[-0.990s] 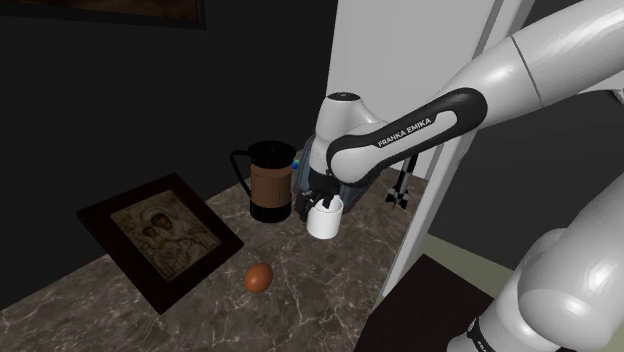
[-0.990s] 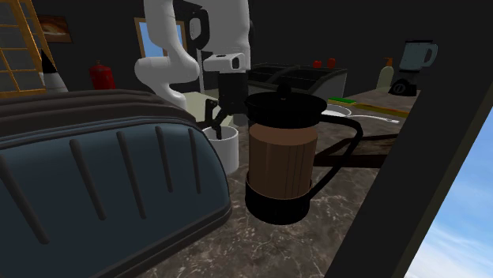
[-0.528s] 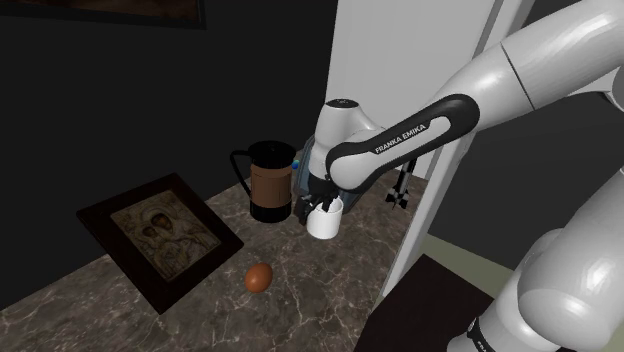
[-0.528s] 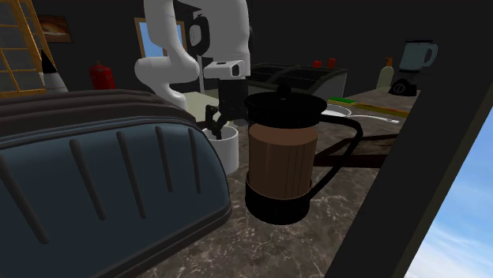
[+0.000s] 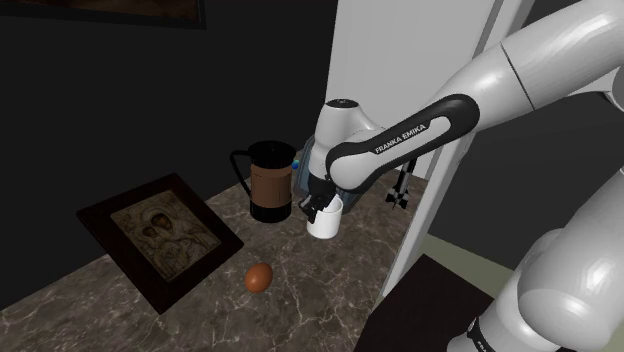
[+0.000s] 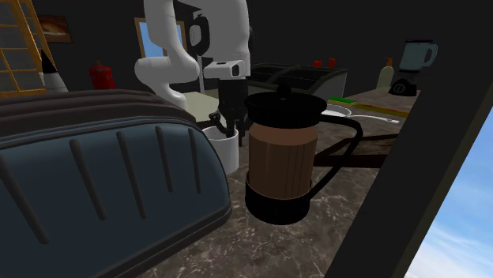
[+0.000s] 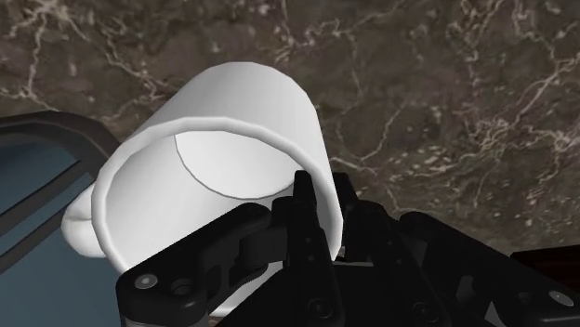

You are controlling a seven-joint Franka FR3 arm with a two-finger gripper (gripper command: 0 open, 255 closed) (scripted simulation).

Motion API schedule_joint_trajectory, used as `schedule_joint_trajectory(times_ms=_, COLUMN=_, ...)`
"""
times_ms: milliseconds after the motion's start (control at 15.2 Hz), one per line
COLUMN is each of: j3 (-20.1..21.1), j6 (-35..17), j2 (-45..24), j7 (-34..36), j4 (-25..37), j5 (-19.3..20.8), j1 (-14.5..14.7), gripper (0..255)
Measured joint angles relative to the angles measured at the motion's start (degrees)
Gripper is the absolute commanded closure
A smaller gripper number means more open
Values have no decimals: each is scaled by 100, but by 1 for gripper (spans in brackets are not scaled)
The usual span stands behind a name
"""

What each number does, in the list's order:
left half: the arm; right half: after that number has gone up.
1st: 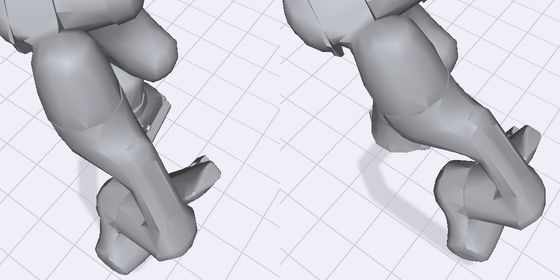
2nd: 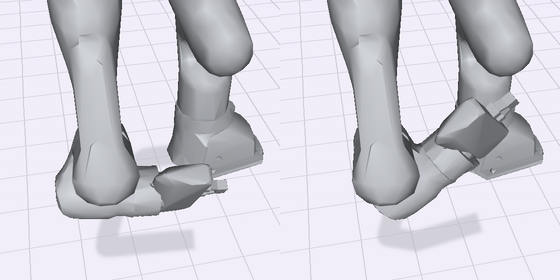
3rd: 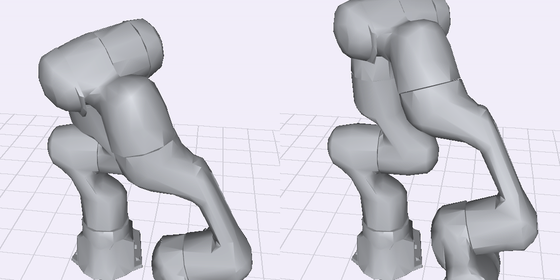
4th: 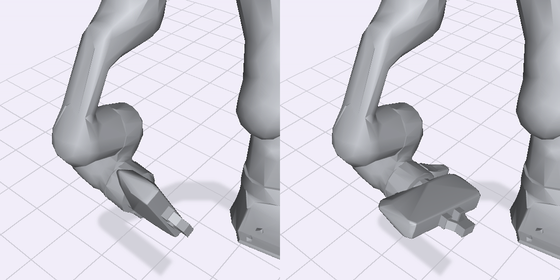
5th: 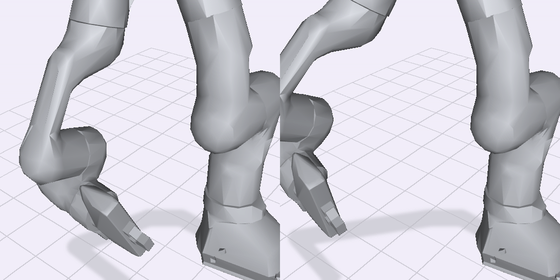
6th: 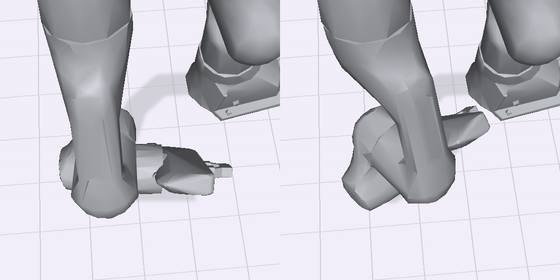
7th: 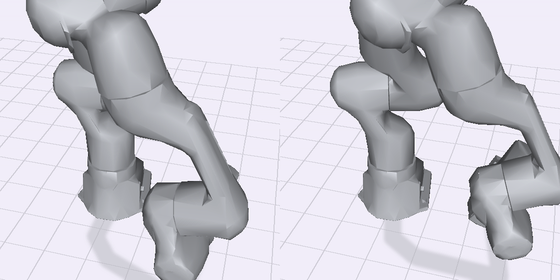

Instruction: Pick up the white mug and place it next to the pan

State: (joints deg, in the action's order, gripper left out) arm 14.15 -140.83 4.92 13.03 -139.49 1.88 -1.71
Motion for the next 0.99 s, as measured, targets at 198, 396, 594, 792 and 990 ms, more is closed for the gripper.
schedule_joint_trajectory(times_ms=198, j3=0, j6=1, j2=0, j7=0, j4=0, j5=0, j1=0, gripper=255)
schedule_joint_trajectory(times_ms=396, j3=2, j6=107, j2=59, j7=-11, j4=49, j5=-25, j1=8, gripper=255)
schedule_joint_trajectory(times_ms=594, j3=-13, j6=313, j2=199, j7=-68, j4=122, j5=-81, j1=11, gripper=255)
schedule_joint_trajectory(times_ms=792, j3=-22, j6=561, j2=357, j7=-109, j4=217, j5=-138, j1=24, gripper=255)
schedule_joint_trajectory(times_ms=990, j3=-40, j6=817, j2=495, j7=-156, j4=339, j5=-183, j1=29, gripper=255)
